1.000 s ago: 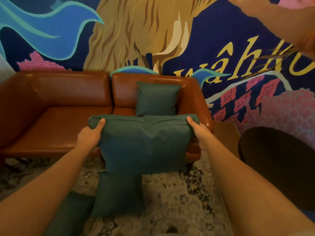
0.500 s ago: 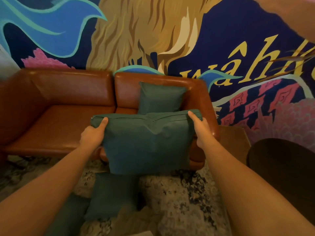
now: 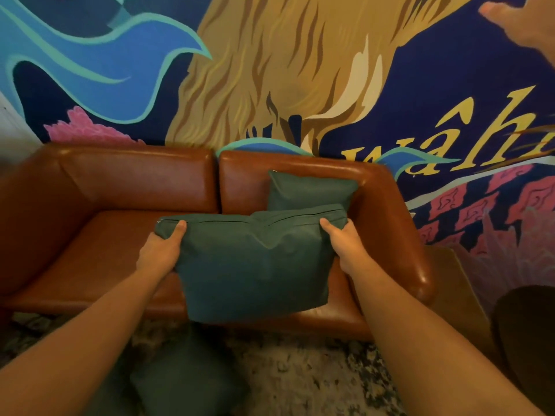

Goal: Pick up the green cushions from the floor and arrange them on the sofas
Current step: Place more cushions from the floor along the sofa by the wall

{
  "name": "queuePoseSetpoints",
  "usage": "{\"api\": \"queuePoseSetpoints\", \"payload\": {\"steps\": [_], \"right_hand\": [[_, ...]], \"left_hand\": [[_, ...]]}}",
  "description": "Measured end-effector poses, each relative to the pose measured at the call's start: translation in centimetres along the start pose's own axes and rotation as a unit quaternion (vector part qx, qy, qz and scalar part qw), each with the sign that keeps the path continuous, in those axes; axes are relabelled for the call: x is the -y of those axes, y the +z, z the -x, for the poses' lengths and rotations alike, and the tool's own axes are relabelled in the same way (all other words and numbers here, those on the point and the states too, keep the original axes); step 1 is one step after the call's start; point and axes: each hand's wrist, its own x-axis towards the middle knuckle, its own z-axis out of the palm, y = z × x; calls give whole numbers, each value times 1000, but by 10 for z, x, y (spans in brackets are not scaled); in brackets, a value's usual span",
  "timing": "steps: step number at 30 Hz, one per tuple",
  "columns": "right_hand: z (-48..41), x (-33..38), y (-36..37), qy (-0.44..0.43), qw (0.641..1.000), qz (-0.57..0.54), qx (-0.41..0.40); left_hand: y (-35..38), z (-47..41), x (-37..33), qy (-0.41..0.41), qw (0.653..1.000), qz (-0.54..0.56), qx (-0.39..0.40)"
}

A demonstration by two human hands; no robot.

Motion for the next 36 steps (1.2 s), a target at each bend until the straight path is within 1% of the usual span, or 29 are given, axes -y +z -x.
{"api": "queuePoseSetpoints", "payload": {"steps": [4,6,14,20,22,26,30,33,36], "right_hand": [[-25,15,62,-11,1000,1,-2],[-33,23,85,-11,1000,3,1],[-91,43,151,11,1000,14,5],[-168,36,190,45,999,27,11],[-201,32,204,60,998,33,10],[-274,24,236,105,994,31,26],[-336,10,272,142,989,21,35],[-374,7,299,171,984,16,43],[-411,-6,325,183,982,19,39]], "left_hand": [[-40,-52,-23,26,1000,-3,-14],[-53,-81,-29,29,1000,-2,-9],[-64,-151,-57,17,1000,-2,-25],[-32,-211,-75,-6,999,-3,-32],[-17,-239,-79,-19,1000,1,-17],[19,-296,-90,-74,996,52,-10],[49,-343,-99,-113,986,117,-38],[63,-386,-100,-118,981,139,-60],[71,-421,-105,-107,983,137,-61]]}}
